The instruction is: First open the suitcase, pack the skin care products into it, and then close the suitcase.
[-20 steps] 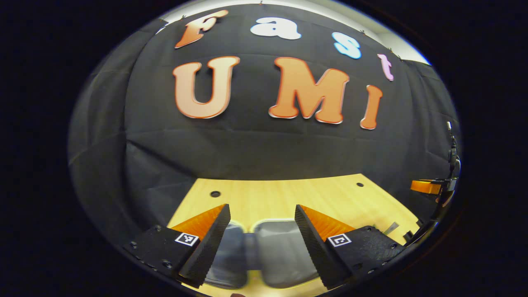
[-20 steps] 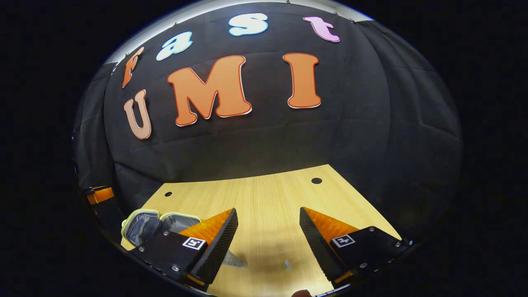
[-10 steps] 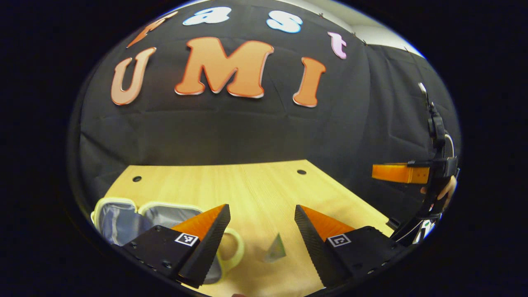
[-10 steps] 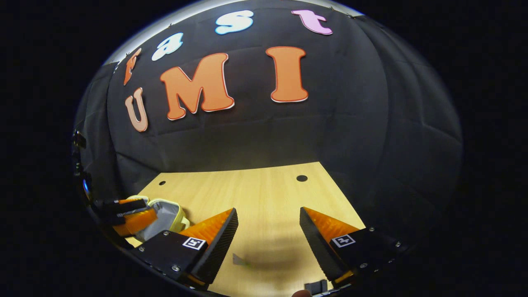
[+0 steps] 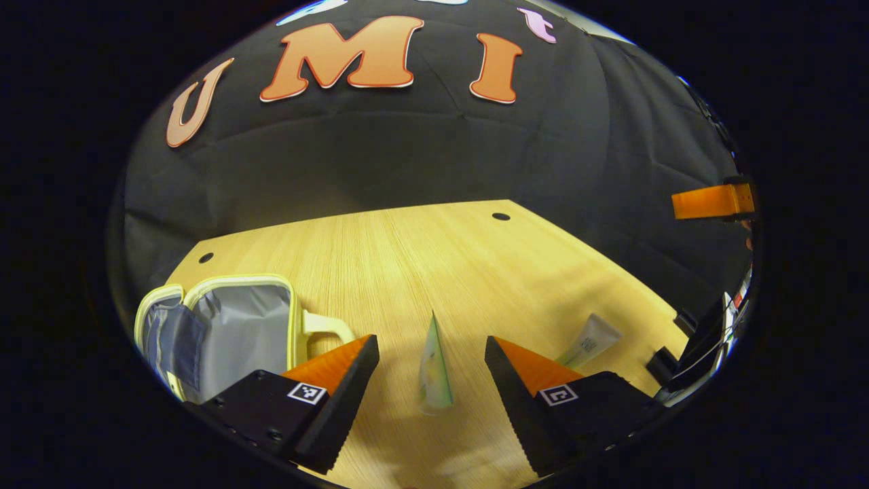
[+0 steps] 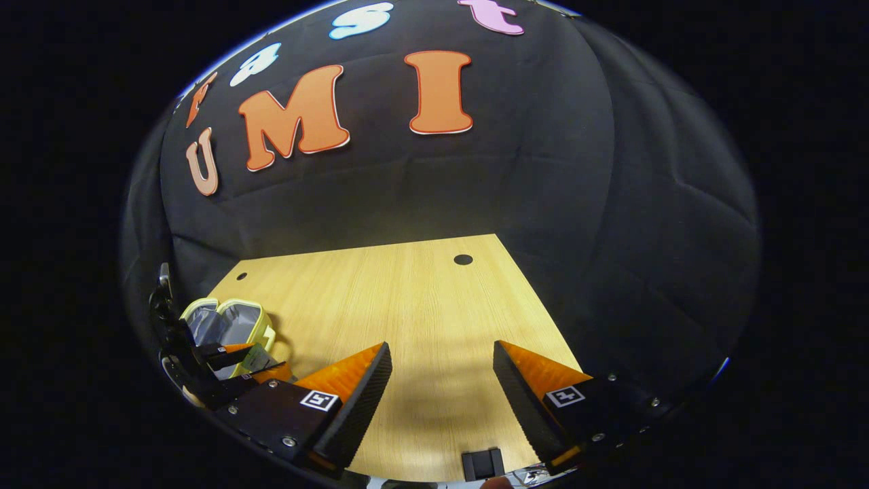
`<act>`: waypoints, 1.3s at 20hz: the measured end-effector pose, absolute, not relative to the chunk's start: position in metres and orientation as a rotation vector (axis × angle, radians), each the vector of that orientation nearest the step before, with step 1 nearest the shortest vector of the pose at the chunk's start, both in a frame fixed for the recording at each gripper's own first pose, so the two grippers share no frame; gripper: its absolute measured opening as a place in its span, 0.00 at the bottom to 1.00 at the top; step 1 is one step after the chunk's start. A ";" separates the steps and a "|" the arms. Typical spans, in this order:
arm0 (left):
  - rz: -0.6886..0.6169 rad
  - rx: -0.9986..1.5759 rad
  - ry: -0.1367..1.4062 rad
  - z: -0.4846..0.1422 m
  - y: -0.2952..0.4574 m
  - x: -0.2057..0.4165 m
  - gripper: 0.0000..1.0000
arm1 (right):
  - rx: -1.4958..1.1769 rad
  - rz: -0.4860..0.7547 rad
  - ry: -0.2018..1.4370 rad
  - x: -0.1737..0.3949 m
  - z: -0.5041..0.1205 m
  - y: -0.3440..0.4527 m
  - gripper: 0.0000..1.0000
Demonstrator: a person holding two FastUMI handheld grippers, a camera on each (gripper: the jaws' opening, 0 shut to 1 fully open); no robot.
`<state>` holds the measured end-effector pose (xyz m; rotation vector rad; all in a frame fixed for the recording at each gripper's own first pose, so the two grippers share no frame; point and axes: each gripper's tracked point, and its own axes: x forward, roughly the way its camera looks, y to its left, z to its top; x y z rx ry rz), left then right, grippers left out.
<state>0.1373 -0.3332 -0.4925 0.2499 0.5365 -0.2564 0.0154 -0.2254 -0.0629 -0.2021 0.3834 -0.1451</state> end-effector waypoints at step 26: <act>-0.171 0.191 0.664 -0.406 -0.291 0.065 0.39 | -0.314 0.159 0.501 0.016 -0.160 -0.116 0.96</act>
